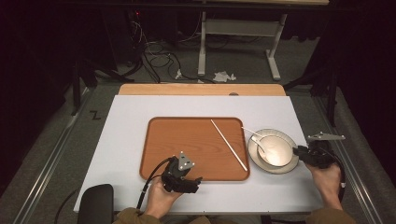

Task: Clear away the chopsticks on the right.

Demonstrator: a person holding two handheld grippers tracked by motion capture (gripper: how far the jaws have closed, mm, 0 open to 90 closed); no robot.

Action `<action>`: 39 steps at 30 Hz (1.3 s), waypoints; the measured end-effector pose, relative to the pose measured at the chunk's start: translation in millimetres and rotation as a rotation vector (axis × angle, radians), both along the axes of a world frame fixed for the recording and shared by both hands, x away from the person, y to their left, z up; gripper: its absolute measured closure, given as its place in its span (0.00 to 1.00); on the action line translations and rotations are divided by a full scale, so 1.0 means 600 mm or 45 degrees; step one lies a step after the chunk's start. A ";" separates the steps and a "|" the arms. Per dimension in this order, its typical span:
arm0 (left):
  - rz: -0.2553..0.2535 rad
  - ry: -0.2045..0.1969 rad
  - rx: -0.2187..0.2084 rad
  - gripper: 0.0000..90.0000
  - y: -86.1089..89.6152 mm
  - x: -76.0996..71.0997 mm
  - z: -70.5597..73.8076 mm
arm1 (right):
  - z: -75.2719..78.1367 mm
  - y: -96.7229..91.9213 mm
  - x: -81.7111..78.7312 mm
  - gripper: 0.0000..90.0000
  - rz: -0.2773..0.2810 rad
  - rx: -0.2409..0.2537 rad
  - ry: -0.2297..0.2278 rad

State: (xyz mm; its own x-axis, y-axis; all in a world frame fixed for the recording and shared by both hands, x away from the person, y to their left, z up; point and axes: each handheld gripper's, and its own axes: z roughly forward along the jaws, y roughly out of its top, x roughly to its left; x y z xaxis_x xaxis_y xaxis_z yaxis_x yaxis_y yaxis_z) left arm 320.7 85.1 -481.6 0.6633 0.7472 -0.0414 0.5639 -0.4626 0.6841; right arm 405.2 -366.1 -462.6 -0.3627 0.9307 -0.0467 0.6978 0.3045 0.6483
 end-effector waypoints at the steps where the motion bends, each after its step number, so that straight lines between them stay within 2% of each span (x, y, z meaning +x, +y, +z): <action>1: 0.003 0.001 0.001 0.29 0.001 0.000 0.000 | -0.002 0.001 0.002 0.80 0.000 -0.007 0.006; 15: 0.033 -0.006 -0.006 0.29 0.008 -0.008 0.000 | -0.009 0.010 0.021 0.84 0.036 -0.008 0.051; 19: 0.039 -0.003 -0.003 0.29 0.010 -0.010 0.000 | -0.011 0.011 0.026 0.88 0.043 -0.029 0.063; 23: 0.049 -0.003 -0.003 0.29 0.013 -0.012 0.000 | -0.010 0.011 0.029 0.93 0.045 -0.021 0.077; 26: 0.057 -0.004 -0.003 0.29 0.015 -0.013 0.001 | -0.010 0.012 0.033 0.94 0.045 -0.017 0.085; 28: 0.062 -0.005 -0.002 0.29 0.017 -0.014 0.001 | -0.008 0.013 0.035 0.94 0.052 -0.021 0.082; 35: 0.073 0.000 -0.007 0.29 0.019 -0.012 0.000 | 0.004 0.013 0.031 0.94 0.046 0.000 0.019; 39: 0.068 0.001 -0.008 0.29 0.017 -0.011 0.001 | 0.004 0.015 0.029 0.94 0.056 0.007 0.027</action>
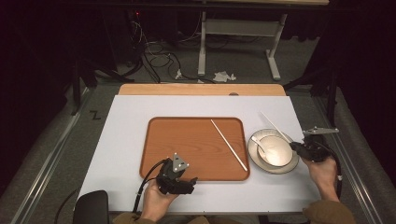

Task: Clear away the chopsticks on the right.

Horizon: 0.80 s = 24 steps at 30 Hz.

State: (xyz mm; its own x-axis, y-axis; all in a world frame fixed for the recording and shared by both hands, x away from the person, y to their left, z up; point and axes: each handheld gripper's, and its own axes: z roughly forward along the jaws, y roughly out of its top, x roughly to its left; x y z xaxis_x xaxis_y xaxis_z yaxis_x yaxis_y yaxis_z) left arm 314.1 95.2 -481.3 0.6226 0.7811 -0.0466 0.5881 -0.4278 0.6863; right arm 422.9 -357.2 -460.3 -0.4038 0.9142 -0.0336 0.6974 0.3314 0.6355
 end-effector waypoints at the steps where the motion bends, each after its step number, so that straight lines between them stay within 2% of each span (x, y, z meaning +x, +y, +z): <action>1: -0.008 -0.002 0.004 0.29 -0.002 0.001 0.001 | 0.000 0.002 -0.002 0.94 0.008 -0.009 -0.012; 5: -0.026 -0.002 0.001 0.29 -0.005 0.004 0.001 | 0.006 0.004 -0.014 0.94 0.007 -0.008 -0.041; 9: -0.041 -0.005 -0.009 0.29 -0.008 0.008 0.002 | 0.019 0.006 -0.031 0.94 0.020 0.010 -0.100; 19: -0.073 0.000 -0.010 0.29 -0.019 0.021 0.000 | 0.045 0.006 -0.071 0.94 0.006 0.086 -0.216; 24: -0.070 -0.017 -0.019 0.30 -0.021 0.024 0.002 | 0.065 0.025 -0.095 0.94 0.055 0.120 -0.267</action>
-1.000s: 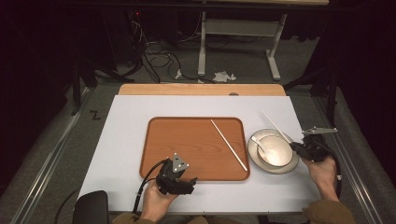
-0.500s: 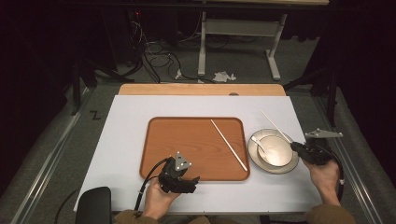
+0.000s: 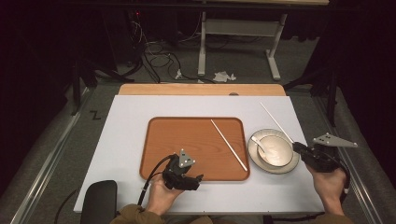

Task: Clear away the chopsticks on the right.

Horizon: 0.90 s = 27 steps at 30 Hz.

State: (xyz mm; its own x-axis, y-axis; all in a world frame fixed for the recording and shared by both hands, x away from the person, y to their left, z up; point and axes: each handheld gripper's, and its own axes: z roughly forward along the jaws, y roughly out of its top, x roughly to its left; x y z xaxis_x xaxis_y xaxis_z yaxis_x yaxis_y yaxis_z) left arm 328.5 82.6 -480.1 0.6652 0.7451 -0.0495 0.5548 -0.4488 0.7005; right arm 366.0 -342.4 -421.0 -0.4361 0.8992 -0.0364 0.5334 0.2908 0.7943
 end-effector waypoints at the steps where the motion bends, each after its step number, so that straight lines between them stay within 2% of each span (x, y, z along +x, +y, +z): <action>1: 0.000 -0.002 -0.004 0.30 0.000 0.001 0.001 | 0.004 0.008 -0.004 0.94 0.018 -0.009 -0.018; 8: -0.014 0.007 -0.007 0.30 -0.004 0.004 0.000 | 0.013 0.075 -0.022 0.94 0.148 -0.057 -0.025; 12: -0.020 0.008 -0.008 0.30 -0.005 0.006 0.000 | 0.009 0.110 -0.028 0.94 0.203 -0.070 0.007; 16: -0.021 0.011 -0.005 0.30 -0.005 0.006 0.000 | -0.001 0.150 -0.031 0.94 0.270 -0.114 0.037; 19: -0.022 0.014 -0.004 0.30 -0.007 0.006 -0.001 | -0.013 0.176 -0.029 0.94 0.295 -0.144 0.072; 27: -0.025 0.015 -0.004 0.30 -0.007 0.005 -0.001 | -0.051 0.242 -0.010 0.94 0.306 -0.216 0.158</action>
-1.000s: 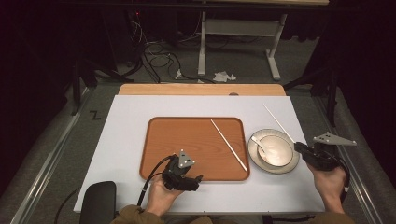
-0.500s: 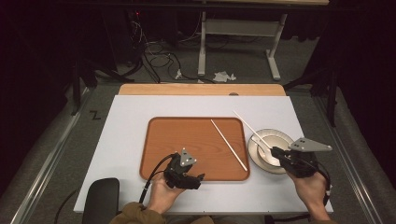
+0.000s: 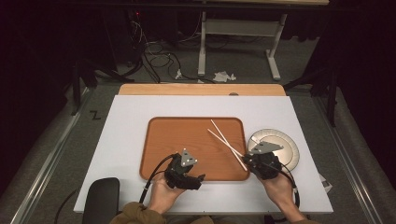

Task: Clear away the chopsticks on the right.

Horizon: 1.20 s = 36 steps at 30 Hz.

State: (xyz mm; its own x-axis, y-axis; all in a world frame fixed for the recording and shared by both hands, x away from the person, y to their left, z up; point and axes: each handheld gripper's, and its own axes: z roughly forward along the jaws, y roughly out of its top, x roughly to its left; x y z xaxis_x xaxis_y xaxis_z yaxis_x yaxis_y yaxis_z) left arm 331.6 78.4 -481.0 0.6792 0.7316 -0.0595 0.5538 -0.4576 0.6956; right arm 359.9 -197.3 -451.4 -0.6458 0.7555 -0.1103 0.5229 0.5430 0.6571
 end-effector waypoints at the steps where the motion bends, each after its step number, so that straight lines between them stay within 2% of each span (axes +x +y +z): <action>1: 0.001 -0.001 0.000 0.30 0.000 0.000 0.000 | -0.004 0.005 0.003 0.94 -0.007 -0.015 0.016; 12: 0.008 -0.011 0.013 0.30 0.003 -0.003 0.002 | -0.048 0.042 0.039 0.94 -0.022 -0.053 0.117; 21: 0.032 -0.008 0.013 0.29 0.009 -0.008 0.001 | -0.066 0.051 0.053 0.93 0.000 -0.078 0.174; 29: 0.052 -0.039 -0.008 0.30 0.015 -0.016 0.006 | -0.069 0.055 0.059 0.91 0.015 -0.072 0.178; 36: 0.053 -0.043 -0.010 0.30 0.016 -0.017 0.007 | -0.070 0.056 0.060 0.91 0.020 -0.067 0.177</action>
